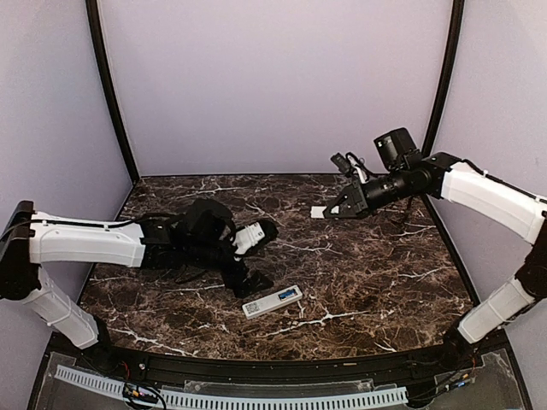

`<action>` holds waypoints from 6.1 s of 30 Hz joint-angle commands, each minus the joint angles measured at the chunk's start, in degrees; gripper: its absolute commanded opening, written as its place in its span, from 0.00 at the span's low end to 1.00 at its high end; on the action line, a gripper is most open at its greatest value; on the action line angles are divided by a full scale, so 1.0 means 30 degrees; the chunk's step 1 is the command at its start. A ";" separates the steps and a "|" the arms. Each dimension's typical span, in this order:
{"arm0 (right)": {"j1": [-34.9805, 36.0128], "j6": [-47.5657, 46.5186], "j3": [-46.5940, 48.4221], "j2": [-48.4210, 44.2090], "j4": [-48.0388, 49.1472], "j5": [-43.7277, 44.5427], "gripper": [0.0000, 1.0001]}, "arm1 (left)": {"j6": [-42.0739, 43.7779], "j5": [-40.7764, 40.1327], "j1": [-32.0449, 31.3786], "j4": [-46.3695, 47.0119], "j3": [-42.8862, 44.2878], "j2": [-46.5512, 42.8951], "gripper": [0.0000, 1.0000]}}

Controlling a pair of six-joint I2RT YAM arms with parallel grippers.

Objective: Load the batteries into the remote control
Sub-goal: Pass from the left arm to the right, then move the remote control without the battery cover to the center of the board, then place the battery cover on the remote control without the battery cover.

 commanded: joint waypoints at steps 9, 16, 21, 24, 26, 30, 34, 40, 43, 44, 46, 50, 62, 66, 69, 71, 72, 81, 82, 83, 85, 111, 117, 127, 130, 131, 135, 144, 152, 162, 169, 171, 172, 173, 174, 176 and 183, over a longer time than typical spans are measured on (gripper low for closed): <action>-0.0491 -0.2884 -0.3790 0.5600 -0.2868 -0.3585 0.00 | 0.0738 0.2364 0.0785 -0.2063 -0.0041 0.4572 0.99; -0.0532 -0.3124 -0.3774 0.8220 -0.2357 -0.2046 0.00 | 0.1086 0.2157 0.0798 -0.3036 0.0341 0.6094 0.99; -0.0707 -0.3333 -0.3781 0.9334 -0.2563 -0.0927 0.00 | 0.1348 0.2074 0.0792 -0.3153 0.0443 0.6590 0.99; -0.0832 -0.3362 -0.3736 0.9795 -0.2730 -0.0077 0.00 | 0.1459 0.2284 0.0792 -0.3117 0.0491 0.6719 0.99; -0.0855 -0.3339 -0.3654 0.9993 -0.2906 0.0803 0.00 | 0.1531 0.2449 0.0766 -0.3241 0.0610 0.6875 0.99; -0.0869 -0.3282 -0.3445 1.0230 -0.3195 0.1858 0.00 | 0.1636 0.2606 0.0700 -0.3405 0.0712 0.7007 0.99; -0.0881 -0.3274 -0.3280 1.0459 -0.3344 0.2459 0.00 | 0.1727 0.2547 0.0583 -0.3351 0.0693 0.7040 0.98; -0.0841 -0.3361 -0.2988 1.0298 -0.3826 0.2862 0.00 | 0.2792 0.1825 -0.0141 -0.3895 0.0949 0.7247 0.98; -0.0846 -0.3413 -0.2880 1.0305 -0.4041 0.3358 0.00 | 0.3164 0.0923 -0.0393 -0.4077 0.1001 0.7225 0.96; -0.0841 -0.3420 -0.2882 1.0353 -0.4043 0.3404 0.00 | 0.3258 0.0858 -0.0435 -0.4140 0.1021 0.7224 0.94; -0.0826 -0.3449 -0.2880 1.0452 -0.4026 0.3399 0.00 | 0.3297 0.0685 -0.0442 -0.4204 0.1061 0.7246 0.88; -0.0782 -0.3643 -0.2812 0.9959 -0.3924 0.2343 0.00 | 0.3324 0.0704 -0.0439 -0.4480 0.1121 0.7267 0.78; -0.0767 -0.3701 -0.2439 0.7248 -0.4743 -0.0183 0.00 | 0.3297 0.1811 -0.0471 -0.4890 0.1486 0.7579 0.37; -0.0312 -0.3172 -0.3141 0.6410 -0.4390 -0.1089 0.00 | 0.3608 0.3035 -0.0610 -0.4487 0.1336 0.7191 0.27; 0.0435 -0.2402 -0.3654 0.5871 -0.3424 -0.2365 0.00 | 0.4094 0.3228 -0.1088 -0.4279 0.1232 0.6958 0.25; 0.0904 -0.1794 -0.4050 0.5536 -0.2556 -0.3408 0.00 | 0.4288 0.3299 -0.1465 -0.4228 0.1303 0.7058 0.25; 0.1081 -0.1394 -0.4317 0.5341 -0.2129 -0.3858 0.00 | 0.4321 0.3412 -0.1596 -0.4185 0.1360 0.7126 0.25; 0.2554 0.1412 -0.6961 0.4727 0.0784 -0.4555 0.00 | 0.4517 0.2967 -0.2627 -0.3345 0.1477 0.7924 0.50; 0.2733 0.1596 -0.7102 0.4712 0.0925 -0.4470 0.00 | 0.4567 0.2773 -0.2634 -0.3362 0.1418 0.7867 0.54; 0.2847 0.1766 -0.7189 0.4703 0.1119 -0.4419 0.00 | 0.4656 0.2592 -0.2635 -0.3427 0.1374 0.7824 0.68; 0.2987 0.2119 -0.7326 0.4599 0.1457 -0.4399 0.00 | 0.4772 0.2344 -0.2640 -0.3561 0.1226 0.7621 0.95; 0.5135 0.6609 -0.8623 0.5942 0.6725 -0.4360 0.00 | 0.1937 -0.1139 -0.3510 -0.3977 0.0001 0.5094 0.99; 0.5138 0.7059 -0.9007 0.6397 0.7545 -0.4405 0.00 | 0.2108 -0.1132 -0.3519 -0.3966 -0.0096 0.4948 0.99; 0.5136 0.7132 -0.9194 0.6884 0.7121 -0.4383 0.00 | 0.2272 -0.1004 -0.3543 -0.4130 0.0015 0.5172 0.99; 0.5136 0.7637 -0.9388 0.7014 0.7701 -0.4297 0.00 | 0.2266 -0.0961 -0.3544 -0.4044 -0.0028 0.5216 0.99; 0.5133 0.7831 -0.9500 0.7089 0.8061 -0.4295 0.00 | 0.2271 -0.0956 -0.3544 -0.4005 -0.0057 0.5209 0.99; 0.5136 0.7923 -0.9572 0.7435 0.8275 -0.4446 0.00 | 0.2294 -0.0856 -0.3585 -0.3864 -0.0105 0.5180 0.99; 0.4944 0.7016 -0.8997 0.6999 0.6131 -0.3792 0.00 | 0.2717 -0.0589 -0.3792 -0.3548 0.0103 0.5269 0.99; 0.4774 0.6784 -0.9134 0.6739 0.5586 -0.3577 0.00 | 0.3064 0.0017 -0.3896 -0.2515 0.0155 0.4862 0.99; 0.4228 0.6113 -0.9064 0.6588 0.4862 -0.3332 0.00 | 0.4591 0.1320 -0.3973 0.2998 -0.0995 0.5330 0.99; 0.4235 0.5571 -0.8694 0.7392 0.5001 -0.3694 0.00 | 0.5492 0.1843 -0.4130 0.4025 -0.0232 0.6855 0.99; 0.4202 0.5445 -0.8656 0.7540 0.4887 -0.3679 0.00 | 0.5583 0.2123 -0.4130 0.4094 -0.0110 0.7068 0.99; 0.4193 0.5396 -0.8654 0.7609 0.4899 -0.3679 0.00 | 0.5591 0.2166 -0.4130 0.4150 -0.0078 0.7146 0.99; 0.4198 0.5375 -0.8654 0.7665 0.4897 -0.3679 0.00 | 0.5587 0.2168 -0.4152 0.4194 -0.0040 0.7241 0.99; 0.4199 0.5347 -0.8654 0.7757 0.4937 -0.3719 0.00 | 0.5548 0.2192 -0.4156 0.4314 -0.0029 0.7291 0.99; 0.4199 0.5240 -0.8625 0.7928 0.4945 -0.3766 0.00 | 0.5466 0.2335 -0.4159 0.4412 0.0103 0.7397 0.99; 0.4199 0.5039 -0.8603 0.8018 0.4768 -0.3661 0.00 | 0.4581 -0.1676 -0.4264 0.4548 -0.0111 0.5205 0.99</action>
